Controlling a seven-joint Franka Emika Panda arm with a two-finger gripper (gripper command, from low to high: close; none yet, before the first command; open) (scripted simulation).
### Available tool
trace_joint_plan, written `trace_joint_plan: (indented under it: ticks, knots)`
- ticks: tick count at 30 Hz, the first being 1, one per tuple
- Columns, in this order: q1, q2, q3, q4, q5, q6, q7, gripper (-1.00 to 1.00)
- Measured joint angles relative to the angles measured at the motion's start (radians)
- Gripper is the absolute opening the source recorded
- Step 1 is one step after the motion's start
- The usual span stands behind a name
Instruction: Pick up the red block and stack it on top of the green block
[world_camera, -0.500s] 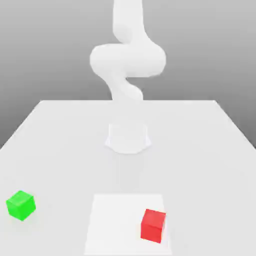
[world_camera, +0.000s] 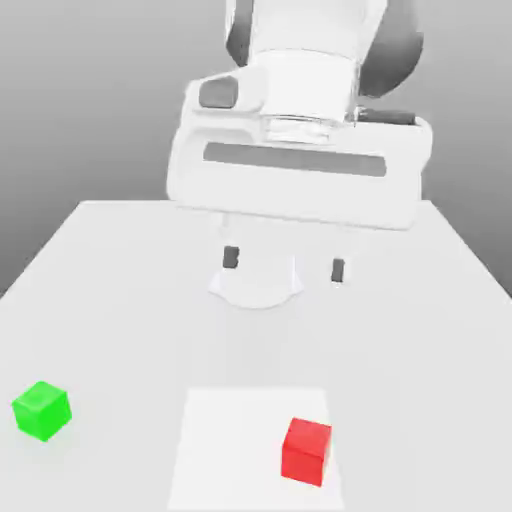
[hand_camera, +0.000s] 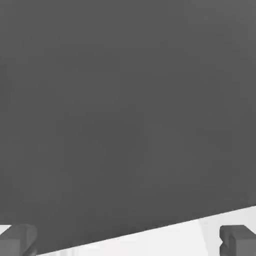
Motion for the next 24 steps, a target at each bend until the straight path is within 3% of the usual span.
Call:
trace_joint_plan:
  ticks: [8, 13, 14, 20, 24]
  knots:
    - [0.022, 0.275, 0.024, -0.086, 0.046, 0.136, 0.101, 0.00]
    - [0.062, 0.454, -0.030, -0.069, -0.028, 0.275, 0.170, 0.00]
    - [0.074, 0.482, -0.045, -0.065, -0.043, 0.297, 0.181, -1.00]
    - [0.080, 0.496, -0.052, -0.063, -0.052, 0.311, 0.188, -1.00]
    - [0.052, 0.397, -0.011, -0.079, 0.009, 0.230, 0.143, -1.00]
